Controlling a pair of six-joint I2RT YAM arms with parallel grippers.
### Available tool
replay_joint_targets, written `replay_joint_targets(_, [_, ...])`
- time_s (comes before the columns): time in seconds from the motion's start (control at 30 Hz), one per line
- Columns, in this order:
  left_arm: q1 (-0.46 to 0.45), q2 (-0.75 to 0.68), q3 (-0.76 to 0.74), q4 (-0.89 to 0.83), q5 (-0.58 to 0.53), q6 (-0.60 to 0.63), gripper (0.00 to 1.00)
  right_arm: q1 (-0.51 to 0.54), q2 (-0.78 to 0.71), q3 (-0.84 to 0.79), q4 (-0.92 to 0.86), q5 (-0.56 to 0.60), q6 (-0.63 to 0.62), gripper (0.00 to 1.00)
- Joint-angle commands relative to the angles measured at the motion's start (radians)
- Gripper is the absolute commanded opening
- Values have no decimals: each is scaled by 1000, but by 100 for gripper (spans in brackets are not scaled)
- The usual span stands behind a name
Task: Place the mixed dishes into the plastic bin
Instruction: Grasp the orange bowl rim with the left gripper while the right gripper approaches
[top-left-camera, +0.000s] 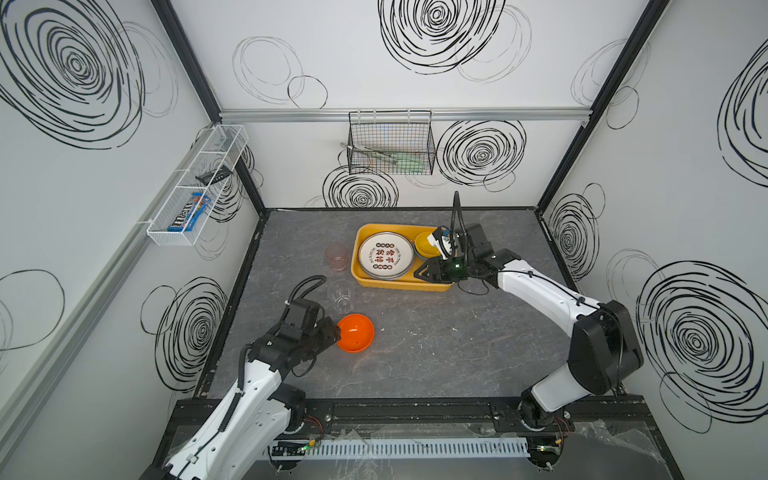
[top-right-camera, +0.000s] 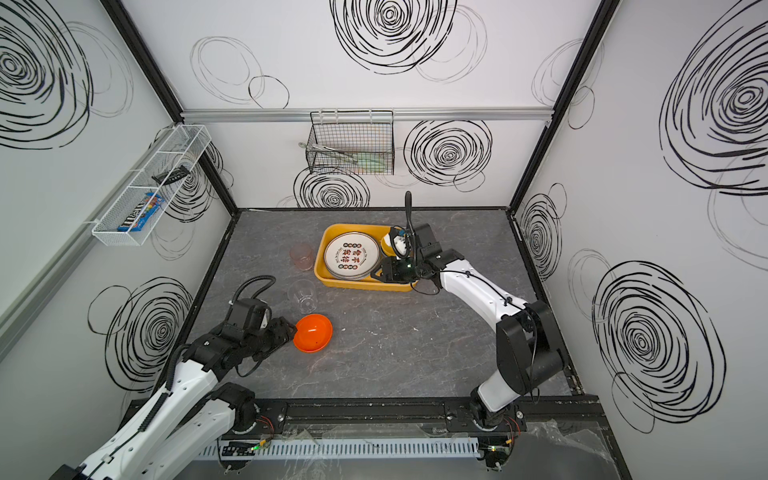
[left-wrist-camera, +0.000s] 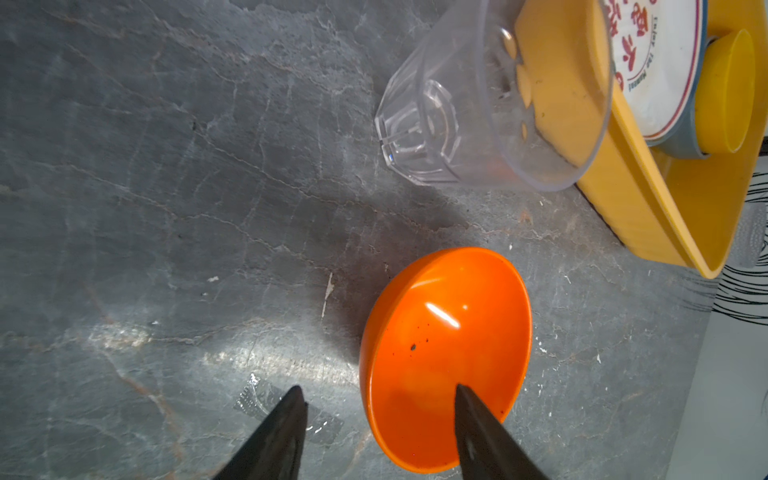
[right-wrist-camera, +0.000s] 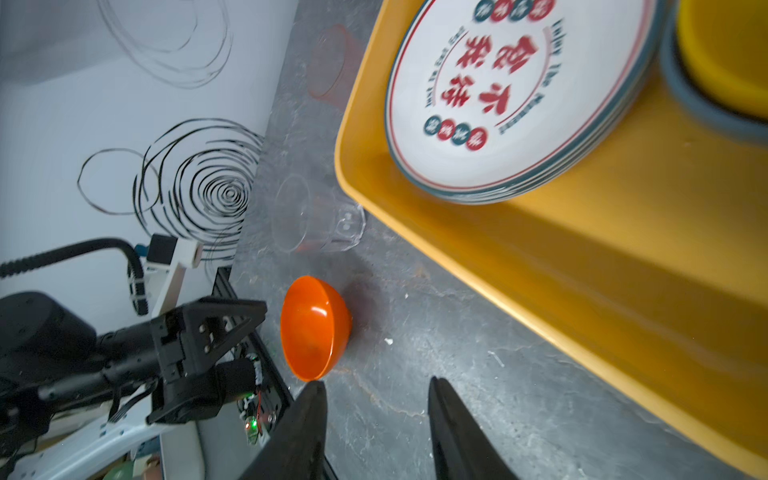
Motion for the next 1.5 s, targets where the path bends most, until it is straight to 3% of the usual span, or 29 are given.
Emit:
replay_joint_targets(0.0, [6,10,-22,42,-18,-32,60,61,-27,-37,70,-62,-22,45])
replay_joint_targets(0.3, [-30,44,-73,118,-35,-77,57,169,-2,-106,97,-25,-20,45])
replay_joint_targets(0.6, [-52,108,-104,184,-35,-86,51,198,3,-150,120,-3,-2,44])
replay_joint_targets(1.47, [-87,112,-127,234,6,-62,14,189,2,-181,130,107,42,43])
